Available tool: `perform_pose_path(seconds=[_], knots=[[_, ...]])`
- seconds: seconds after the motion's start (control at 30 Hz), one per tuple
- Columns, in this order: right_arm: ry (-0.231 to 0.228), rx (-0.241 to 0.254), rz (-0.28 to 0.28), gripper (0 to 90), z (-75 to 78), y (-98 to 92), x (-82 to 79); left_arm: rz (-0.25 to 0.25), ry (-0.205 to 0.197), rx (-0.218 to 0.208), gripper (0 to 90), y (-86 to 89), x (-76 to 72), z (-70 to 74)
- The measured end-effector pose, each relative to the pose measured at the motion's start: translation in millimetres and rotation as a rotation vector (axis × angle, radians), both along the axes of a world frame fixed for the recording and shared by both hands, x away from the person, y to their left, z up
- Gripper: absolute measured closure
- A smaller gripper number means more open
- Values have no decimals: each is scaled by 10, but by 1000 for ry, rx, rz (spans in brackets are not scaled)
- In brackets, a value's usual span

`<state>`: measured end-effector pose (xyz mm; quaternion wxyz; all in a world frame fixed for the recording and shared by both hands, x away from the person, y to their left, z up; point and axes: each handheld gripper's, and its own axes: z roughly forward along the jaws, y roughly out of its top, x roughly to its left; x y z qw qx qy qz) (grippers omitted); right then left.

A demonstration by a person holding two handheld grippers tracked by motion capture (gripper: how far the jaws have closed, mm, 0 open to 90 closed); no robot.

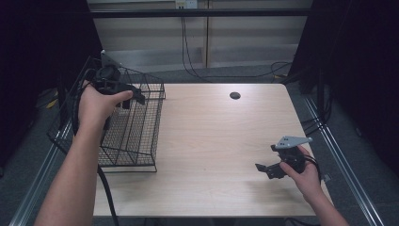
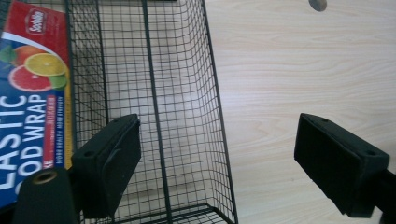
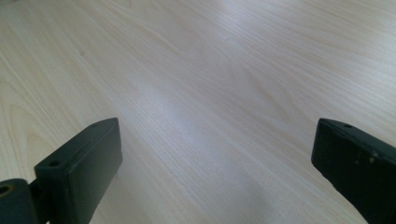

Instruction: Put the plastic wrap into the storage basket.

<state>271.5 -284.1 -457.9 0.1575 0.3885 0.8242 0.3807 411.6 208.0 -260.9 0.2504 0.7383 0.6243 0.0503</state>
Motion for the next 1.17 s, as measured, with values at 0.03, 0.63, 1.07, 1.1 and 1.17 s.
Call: perform_pose_path(seconds=[0.03, 0.63, 1.07, 1.1, 1.17], knots=[[0, 0, 0, 17, 0, 0, 0, -3, 5, -8, 148, -20, -4, -9], [-2, -7, 2, 17, 2, 20, -11, -91, -37, -48, 142, -297, -116, -236], [2, -13, 10, 17, -14, 29, -16, -163, -82, -78, 133, -510, -240, -496], [2, -14, 10, 17, -16, 30, -15, -169, -80, -76, 132, -524, -244, -513], [6, -16, 6, 17, -19, 34, -16, -178, -83, -81, 130, -559, -258, -552]])
